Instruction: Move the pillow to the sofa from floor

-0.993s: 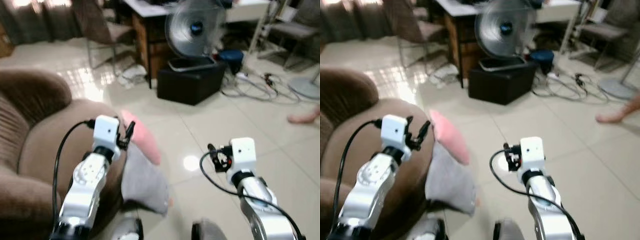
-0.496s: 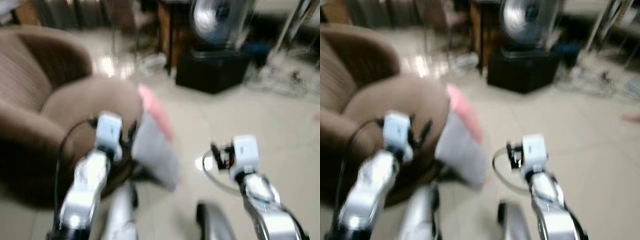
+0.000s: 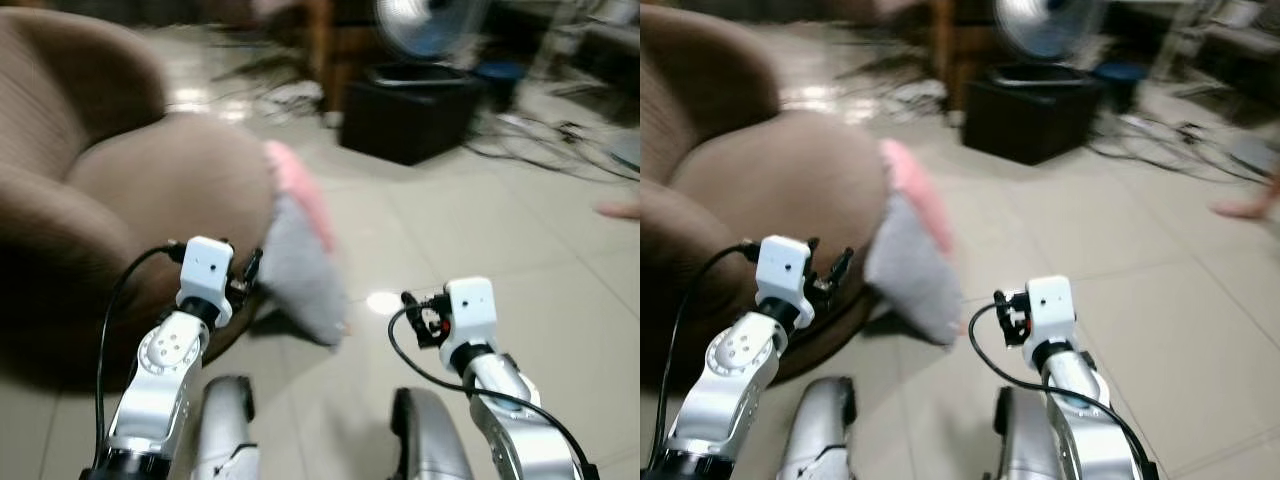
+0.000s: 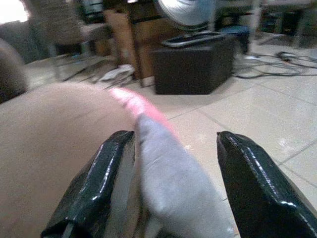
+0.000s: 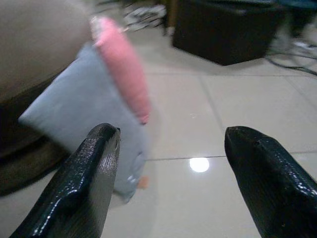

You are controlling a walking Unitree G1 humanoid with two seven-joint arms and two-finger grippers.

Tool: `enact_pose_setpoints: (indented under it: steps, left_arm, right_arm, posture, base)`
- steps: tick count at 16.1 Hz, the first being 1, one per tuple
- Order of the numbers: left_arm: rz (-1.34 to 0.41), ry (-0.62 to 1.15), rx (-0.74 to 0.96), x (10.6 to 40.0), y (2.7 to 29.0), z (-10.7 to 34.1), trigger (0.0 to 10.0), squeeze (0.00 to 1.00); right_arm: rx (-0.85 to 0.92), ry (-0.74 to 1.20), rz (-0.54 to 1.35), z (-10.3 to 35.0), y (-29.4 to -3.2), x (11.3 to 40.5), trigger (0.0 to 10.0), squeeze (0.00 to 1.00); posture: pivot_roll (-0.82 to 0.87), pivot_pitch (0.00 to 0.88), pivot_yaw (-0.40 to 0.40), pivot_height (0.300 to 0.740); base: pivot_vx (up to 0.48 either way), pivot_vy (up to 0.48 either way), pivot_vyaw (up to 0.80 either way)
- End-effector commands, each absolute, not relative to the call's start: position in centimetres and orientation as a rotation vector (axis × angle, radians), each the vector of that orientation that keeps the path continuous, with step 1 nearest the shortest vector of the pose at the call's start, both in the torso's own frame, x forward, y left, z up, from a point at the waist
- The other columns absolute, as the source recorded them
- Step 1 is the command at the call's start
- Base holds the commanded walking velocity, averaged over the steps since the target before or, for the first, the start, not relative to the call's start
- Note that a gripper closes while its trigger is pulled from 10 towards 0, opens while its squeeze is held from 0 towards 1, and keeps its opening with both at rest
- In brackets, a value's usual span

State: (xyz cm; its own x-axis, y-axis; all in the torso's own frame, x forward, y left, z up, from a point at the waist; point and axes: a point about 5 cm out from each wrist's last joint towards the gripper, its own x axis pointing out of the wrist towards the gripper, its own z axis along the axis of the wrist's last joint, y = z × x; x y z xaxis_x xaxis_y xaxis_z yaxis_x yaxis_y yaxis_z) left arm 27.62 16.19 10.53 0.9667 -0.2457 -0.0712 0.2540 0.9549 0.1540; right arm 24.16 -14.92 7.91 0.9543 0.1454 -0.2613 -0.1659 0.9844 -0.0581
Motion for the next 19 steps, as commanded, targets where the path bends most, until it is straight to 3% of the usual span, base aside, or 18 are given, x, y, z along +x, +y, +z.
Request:
enact_pose_setpoints:
  steps: [1,3,13,19]
  left_arm:
    - [-0.295,0.028,0.163,27.99,15.17,11.19,10.0,0.00]
    - [-0.310,0.030,0.167,28.11,14.94,11.21,10.0,0.00]
    - [-0.282,0.020,0.173,28.43,15.11,11.40,10.0,0.00]
    - [-0.284,0.017,0.175,28.44,14.98,11.36,10.0,0.00]
  right_arm:
    - [-0.083,0.252,0.136,8.03,-15.69,24.26,10.0,0.00]
    - [-0.080,0.254,0.130,7.70,-15.59,24.14,10.0,0.00]
    - [-0.148,0.247,0.171,7.56,-15.56,24.41,10.0,0.00]
    - [-0.141,0.255,0.182,7.15,-15.50,24.37,10.0,0.00]
  posture:
    - [-0.04,0.047,0.009,0.568]
    - [-0.04,0.052,0.020,0.568]
    - [-0.04,0.047,0.022,0.568]
    - [-0.04,0.033,0.021,0.568]
  base:
    - [0.368,0.000,-0.61]
    - [0.362,0.000,-0.59]
    - [0.359,0.000,0.00]
    - [0.358,0.000,0.67]
